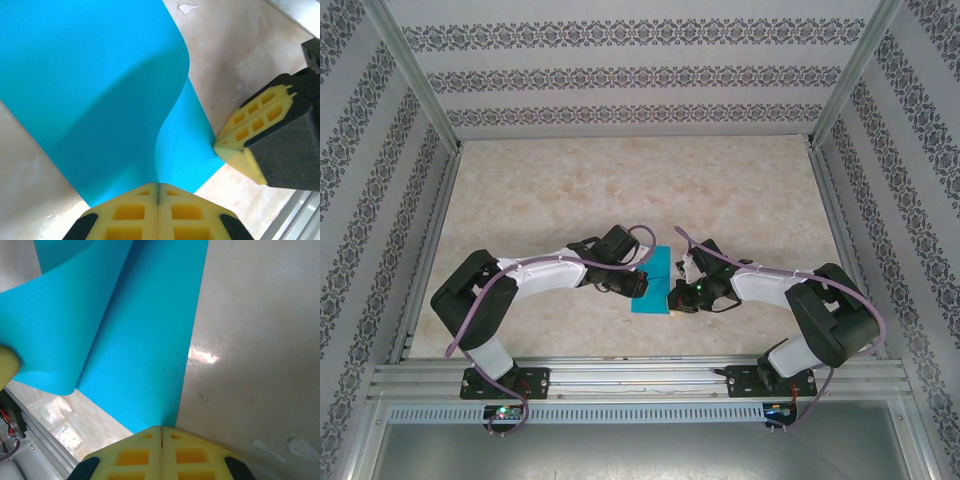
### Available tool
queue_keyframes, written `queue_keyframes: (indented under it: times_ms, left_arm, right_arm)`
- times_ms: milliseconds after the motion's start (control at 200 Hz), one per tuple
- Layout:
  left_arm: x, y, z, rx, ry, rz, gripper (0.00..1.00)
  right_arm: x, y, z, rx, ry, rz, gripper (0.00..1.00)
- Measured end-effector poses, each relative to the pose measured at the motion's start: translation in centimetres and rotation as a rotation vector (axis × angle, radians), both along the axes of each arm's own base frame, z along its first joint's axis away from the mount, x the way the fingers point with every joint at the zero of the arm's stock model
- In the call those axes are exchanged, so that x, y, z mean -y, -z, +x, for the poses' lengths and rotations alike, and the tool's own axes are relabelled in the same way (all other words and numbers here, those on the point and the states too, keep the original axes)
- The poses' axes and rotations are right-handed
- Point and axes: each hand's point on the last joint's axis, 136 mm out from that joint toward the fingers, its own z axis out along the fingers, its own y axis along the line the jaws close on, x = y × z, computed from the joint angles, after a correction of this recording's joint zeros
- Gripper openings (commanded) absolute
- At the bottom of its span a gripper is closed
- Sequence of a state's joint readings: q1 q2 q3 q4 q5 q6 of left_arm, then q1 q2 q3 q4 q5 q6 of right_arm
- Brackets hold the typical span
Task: Fold a paper plane with a square sheet of paper (fold left side to right side)
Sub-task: Fold the triangle a second time at the center of the table.
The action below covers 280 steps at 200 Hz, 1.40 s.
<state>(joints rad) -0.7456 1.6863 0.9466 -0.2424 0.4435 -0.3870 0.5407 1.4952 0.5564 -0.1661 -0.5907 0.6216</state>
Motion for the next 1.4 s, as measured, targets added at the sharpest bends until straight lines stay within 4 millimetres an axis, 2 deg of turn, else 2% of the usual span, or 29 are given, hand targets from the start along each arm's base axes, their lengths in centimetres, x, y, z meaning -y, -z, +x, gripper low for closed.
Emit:
queue_keyframes:
  times_ms: [345,654,1399]
  left_arm:
    - [-0.5,0.4,1.0,-0.004,0.016,0.023,0.05]
    - [-0.8,1.5,1.3,-0.013,0.032,0.052,0.04]
    - [-1.2,1.9,2.3,0.009,0.035,0.077,0.04]
  right_arm:
    - [0.0,0.0,0.0,-0.005,-0.001,-0.002,0.0]
    - [0.0,0.0,0.0,-0.005,0.0,-0.003,0.0]
    - [0.0,0.0,0.0,-0.007,0.0,-0.003,0.0]
